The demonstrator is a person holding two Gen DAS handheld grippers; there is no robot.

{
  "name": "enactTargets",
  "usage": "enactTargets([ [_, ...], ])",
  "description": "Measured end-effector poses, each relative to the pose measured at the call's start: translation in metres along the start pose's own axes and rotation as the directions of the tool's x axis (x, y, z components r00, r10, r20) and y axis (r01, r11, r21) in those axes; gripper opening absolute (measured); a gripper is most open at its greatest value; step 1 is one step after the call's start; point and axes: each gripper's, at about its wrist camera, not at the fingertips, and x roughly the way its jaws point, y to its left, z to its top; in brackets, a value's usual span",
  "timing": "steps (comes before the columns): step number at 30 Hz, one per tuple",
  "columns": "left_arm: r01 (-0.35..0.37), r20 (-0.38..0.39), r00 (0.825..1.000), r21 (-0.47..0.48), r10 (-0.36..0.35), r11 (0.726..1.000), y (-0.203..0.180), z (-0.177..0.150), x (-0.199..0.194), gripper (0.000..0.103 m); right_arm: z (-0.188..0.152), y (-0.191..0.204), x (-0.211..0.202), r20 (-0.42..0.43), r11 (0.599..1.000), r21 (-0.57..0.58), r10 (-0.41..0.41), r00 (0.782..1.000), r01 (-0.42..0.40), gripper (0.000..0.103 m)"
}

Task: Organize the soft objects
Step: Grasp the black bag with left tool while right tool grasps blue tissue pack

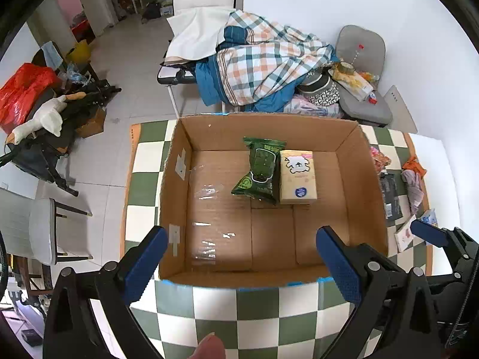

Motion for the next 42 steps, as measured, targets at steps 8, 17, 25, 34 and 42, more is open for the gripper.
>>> enactTargets([
  [8, 0.005, 0.055, 0.998, 0.06, -0.009, 0.998, -0.041, 0.001, -0.043, 0.101, -0.021, -0.024, -0.044, 0.042, 0.994, 0.041, 0.103, 0.994, -0.104, 0.103],
  [17, 0.021, 0.055, 0.998, 0.261, -0.037, 0.965, -0.169, 0.033, -0.042, 0.101, -0.043, -0.158, -0.085, 0.076, 0.965, 0.244, 0.08, 0.994, -0.096, 0.103],
  [25, 0.17, -0.228, 0.967, 0.23, -0.117, 0.958, -0.275, 0.06, 0.06, 0.101, -0.067, -0.321, -0.07, 0.012, 0.885, 0.465, -0.034, 0.999, 0.024, 0.103],
  [34, 0.17, -0.455, 0.885, 0.115, -0.1, 0.979, -0.332, 0.059, 0.186, 0.1, -0.092, -0.451, -0.001, -0.12, 0.762, 0.642, -0.009, 0.993, 0.084, 0.103],
  [42, 0.106, -0.531, 0.847, 0.162, -0.004, 0.981, -0.352, 0.052, 0.254, 0.1, -0.075, -0.456, 0.074, -0.294, 0.915, 0.365, -0.065, 0.954, 0.174, 0.103],
])
